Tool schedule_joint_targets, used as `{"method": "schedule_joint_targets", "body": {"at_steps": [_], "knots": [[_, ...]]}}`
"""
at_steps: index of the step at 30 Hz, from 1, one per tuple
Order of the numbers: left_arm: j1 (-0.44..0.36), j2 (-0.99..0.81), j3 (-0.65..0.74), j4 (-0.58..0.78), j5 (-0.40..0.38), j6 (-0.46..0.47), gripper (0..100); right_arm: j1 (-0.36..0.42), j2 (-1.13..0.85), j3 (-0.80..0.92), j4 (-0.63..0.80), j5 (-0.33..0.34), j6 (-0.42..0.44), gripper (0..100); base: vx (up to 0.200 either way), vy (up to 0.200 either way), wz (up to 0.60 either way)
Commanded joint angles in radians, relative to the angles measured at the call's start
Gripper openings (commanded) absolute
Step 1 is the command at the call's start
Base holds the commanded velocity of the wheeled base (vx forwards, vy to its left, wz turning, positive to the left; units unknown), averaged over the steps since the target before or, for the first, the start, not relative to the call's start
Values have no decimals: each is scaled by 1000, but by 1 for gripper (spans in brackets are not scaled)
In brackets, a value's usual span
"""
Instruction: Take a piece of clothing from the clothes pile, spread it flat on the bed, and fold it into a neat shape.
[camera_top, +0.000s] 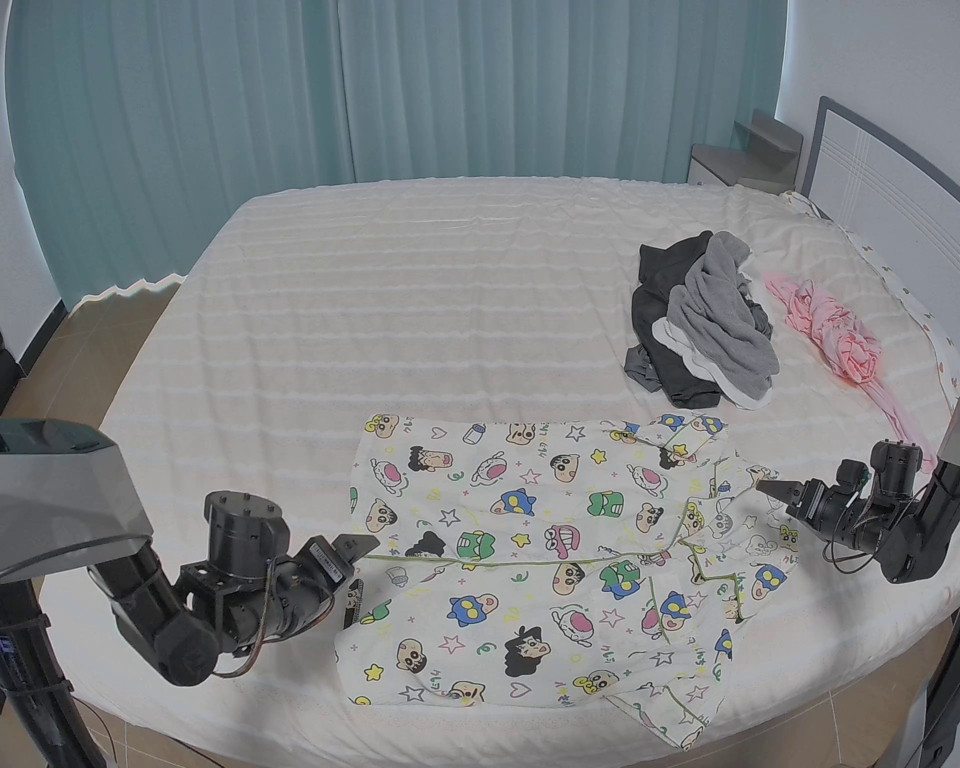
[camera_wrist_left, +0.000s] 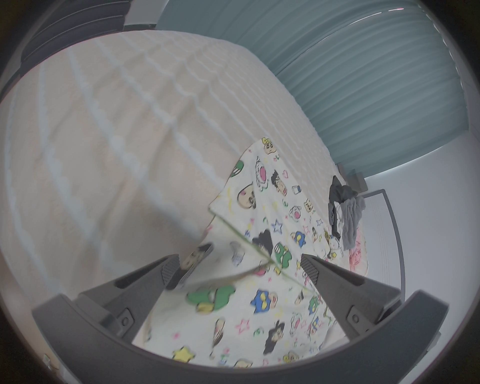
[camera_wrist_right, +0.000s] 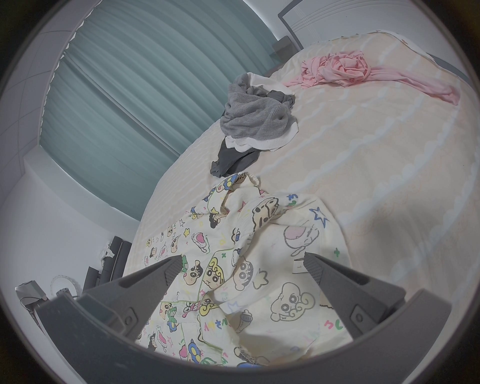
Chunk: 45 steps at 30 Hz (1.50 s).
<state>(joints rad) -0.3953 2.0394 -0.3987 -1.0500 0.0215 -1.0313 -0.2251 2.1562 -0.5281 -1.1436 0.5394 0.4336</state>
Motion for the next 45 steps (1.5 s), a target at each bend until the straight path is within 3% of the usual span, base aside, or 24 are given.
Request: {"method": "schedule_joint_targets", "body": {"at_steps": [1,5,17,19,20,26,45], "knots": [[6,128,-184,24,17,14,100,7,7,7,-2,1,-1,100,0,0,0],[38,186,-288,35,34,34,100,9,7,7,-2,1,-1,100,0,0,0],[176,278,-646,202,12,278,100,21,4,16,-2,1,-3,100,0,0,0],[181,278,-695,271,-48,312,100,24,2,16,-2,1,-4,100,0,0,0],[185,280,-747,338,-121,366,100,26,1,16,-2,1,-4,100,0,0,0],[188,344,-910,453,-147,484,100,26,-4,20,-8,-1,-4,100,0,0,0],[185,351,-944,519,-124,499,100,32,2,31,-15,-1,-4,100,0,0,0]]}}
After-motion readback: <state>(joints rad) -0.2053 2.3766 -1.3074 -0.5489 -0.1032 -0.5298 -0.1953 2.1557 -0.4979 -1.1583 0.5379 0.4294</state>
